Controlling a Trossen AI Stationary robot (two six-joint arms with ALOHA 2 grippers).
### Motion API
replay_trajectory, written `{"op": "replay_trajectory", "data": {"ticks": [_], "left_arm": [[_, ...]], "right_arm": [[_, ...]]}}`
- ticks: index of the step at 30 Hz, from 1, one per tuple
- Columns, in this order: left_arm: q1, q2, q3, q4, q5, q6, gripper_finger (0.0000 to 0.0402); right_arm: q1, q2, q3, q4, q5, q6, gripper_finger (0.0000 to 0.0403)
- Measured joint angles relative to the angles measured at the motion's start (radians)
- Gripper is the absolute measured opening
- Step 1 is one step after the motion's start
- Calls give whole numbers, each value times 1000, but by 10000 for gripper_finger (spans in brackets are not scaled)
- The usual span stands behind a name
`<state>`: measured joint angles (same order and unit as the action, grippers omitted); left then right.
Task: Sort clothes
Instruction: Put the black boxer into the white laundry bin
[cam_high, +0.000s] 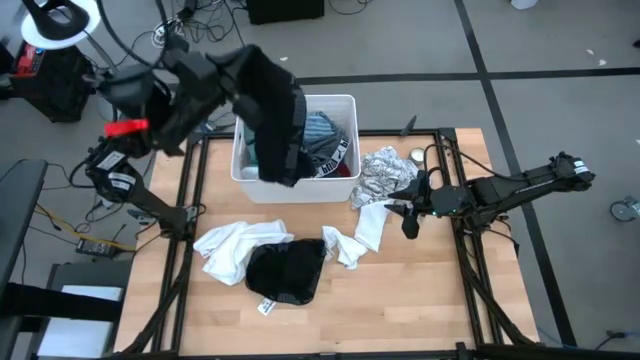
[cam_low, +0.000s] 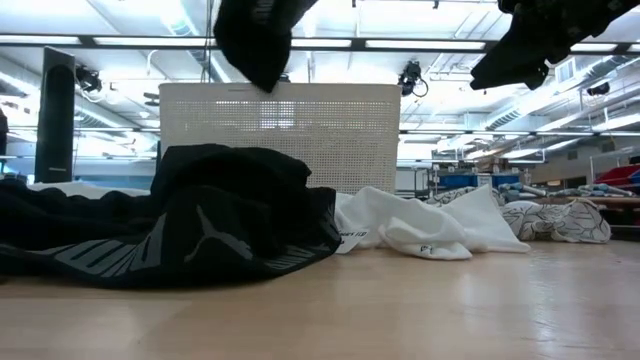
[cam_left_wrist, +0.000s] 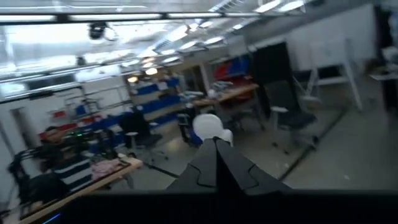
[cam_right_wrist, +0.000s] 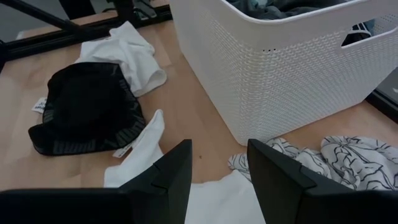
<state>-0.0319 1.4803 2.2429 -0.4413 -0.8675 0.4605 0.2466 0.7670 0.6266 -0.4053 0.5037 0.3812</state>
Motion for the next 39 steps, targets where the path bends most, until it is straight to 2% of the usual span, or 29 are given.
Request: {"op": "replay_trajectory", "data": {"ticks": [5, 9, 12, 21, 26, 32, 39], "left_arm": [[82, 0, 0, 47, 29, 1, 0], [148, 11, 0, 54, 100, -1, 0], [177, 30, -1, 5, 128, -52, 0], [250, 108, -6, -487, 229, -240, 0], [319, 168, -19, -695, 397, -355, 0], [367, 174, -217, -697, 464, -390, 0], [431, 66, -576, -435, 593, -389, 0]], "right_arm": [[0, 0, 0, 0, 0, -10, 155], [0, 0, 0, 0, 0, -10, 155], [0, 0, 0, 0, 0, -10, 155], [0, 0, 0, -2, 6, -11, 155], [0, 0, 0, -2, 6, -11, 155], [0, 0, 0, -2, 6, -9, 155], [0, 0, 0, -15, 4, -9, 155]]}}
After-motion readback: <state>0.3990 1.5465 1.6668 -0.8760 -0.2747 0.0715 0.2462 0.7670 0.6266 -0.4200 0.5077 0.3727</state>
